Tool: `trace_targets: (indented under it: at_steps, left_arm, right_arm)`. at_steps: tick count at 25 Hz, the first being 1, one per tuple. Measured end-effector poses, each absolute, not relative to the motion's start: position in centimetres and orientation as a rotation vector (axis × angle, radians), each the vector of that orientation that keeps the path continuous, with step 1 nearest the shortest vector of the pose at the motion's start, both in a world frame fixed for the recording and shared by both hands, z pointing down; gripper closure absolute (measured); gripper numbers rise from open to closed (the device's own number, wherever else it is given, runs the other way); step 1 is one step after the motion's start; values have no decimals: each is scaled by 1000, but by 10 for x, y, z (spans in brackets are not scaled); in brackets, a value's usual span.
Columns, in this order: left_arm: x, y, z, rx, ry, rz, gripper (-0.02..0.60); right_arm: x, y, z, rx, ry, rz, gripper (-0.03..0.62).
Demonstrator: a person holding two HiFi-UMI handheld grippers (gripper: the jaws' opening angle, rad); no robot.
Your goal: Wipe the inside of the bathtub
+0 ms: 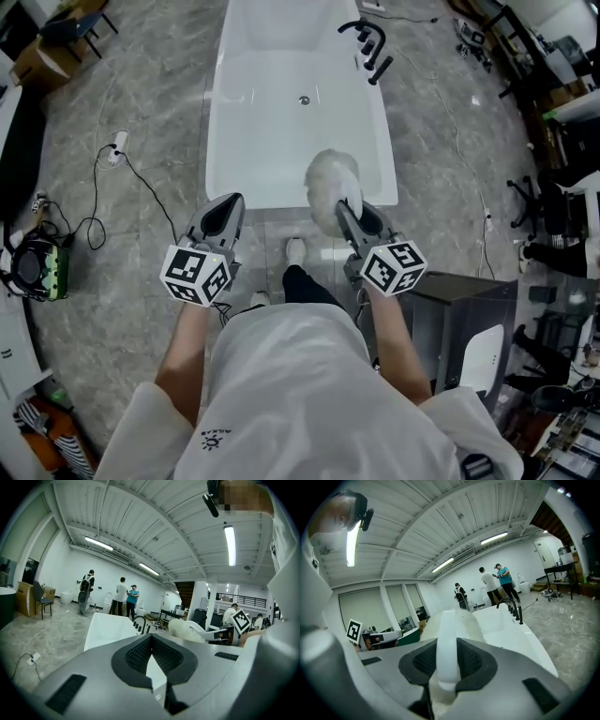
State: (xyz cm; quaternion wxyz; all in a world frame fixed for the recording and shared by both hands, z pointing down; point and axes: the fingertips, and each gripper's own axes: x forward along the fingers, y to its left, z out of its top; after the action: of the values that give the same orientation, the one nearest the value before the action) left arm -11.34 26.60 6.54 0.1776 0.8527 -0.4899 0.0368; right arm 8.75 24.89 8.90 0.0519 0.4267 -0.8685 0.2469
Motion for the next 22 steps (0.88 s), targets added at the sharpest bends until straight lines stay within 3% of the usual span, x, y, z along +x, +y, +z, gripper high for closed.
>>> trace_targets:
  at_steps: [22]
  left_arm:
    - [-94,167,87,2217,-1570,204,575]
  right_arm:
    - [107,118,150,947,-2613,891,497]
